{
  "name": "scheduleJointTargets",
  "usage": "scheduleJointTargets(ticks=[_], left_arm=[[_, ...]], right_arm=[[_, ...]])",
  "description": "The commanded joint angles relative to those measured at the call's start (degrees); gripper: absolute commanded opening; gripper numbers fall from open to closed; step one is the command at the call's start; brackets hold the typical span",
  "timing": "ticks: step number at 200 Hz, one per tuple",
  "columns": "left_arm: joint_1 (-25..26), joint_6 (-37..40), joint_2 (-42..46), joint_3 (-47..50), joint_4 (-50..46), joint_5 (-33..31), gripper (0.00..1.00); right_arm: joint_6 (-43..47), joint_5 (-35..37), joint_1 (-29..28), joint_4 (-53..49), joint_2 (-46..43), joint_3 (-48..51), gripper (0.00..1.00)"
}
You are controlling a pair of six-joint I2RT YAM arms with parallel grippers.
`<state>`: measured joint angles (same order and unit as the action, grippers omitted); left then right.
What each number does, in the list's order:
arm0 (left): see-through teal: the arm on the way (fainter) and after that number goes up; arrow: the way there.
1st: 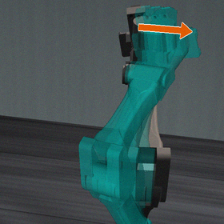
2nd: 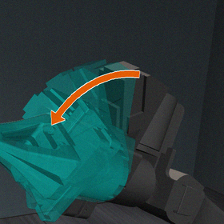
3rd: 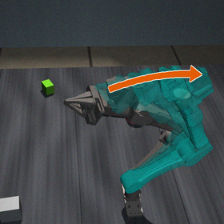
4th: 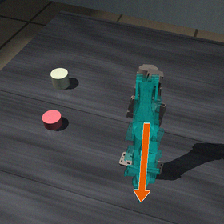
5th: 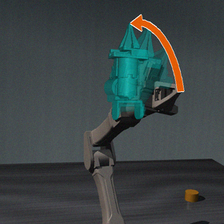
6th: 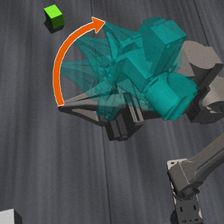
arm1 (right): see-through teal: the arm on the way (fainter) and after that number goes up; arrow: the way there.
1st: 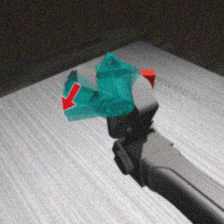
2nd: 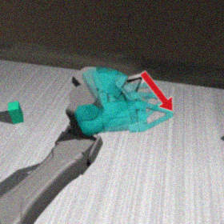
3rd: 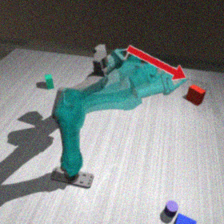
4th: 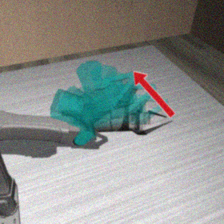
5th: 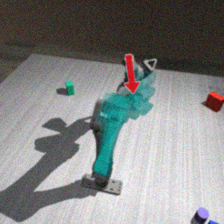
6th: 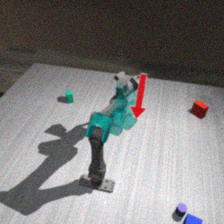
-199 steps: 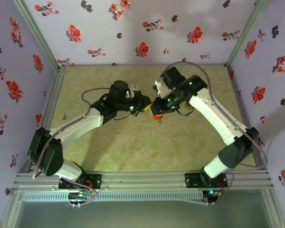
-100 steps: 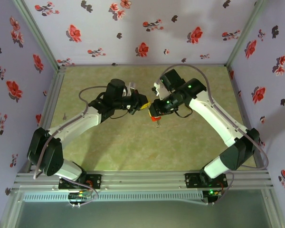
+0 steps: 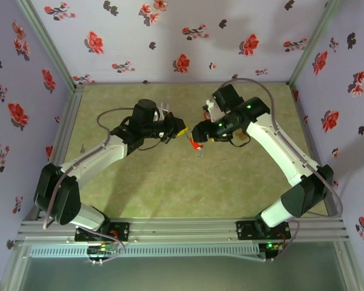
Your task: Unlock with the key
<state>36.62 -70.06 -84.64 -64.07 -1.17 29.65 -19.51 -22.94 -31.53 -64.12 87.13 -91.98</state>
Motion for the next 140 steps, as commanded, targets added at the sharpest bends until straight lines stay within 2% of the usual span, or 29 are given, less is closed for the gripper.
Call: scheduleJointTargets(ticks=[1, 47, 95, 140], left_arm=[[-0.2, 2.6, 2.1, 0.6, -1.7, 0.6, 0.0], [-0.2, 5.4, 1.5, 0.3, -6.1, -0.6, 0.0], [-0.2, 10.8, 0.1, 0.4, -12.2, -2.0, 0.0], [-0.2, 18.9, -4.5, -3.0, -23.9, -3.6, 0.0]], right_arm=[[-2.0, 0.7, 1.3, 1.6, -2.6, 0.2, 0.79], [-4.7, -1.1, 2.3, 6.1, -4.7, 4.1, 0.83], [-4.0, 3.0, 2.8, 7.6, -6.9, 7.1, 0.95], [-5.3, 3.7, 3.3, 11.1, -9.0, 12.0, 0.97]])
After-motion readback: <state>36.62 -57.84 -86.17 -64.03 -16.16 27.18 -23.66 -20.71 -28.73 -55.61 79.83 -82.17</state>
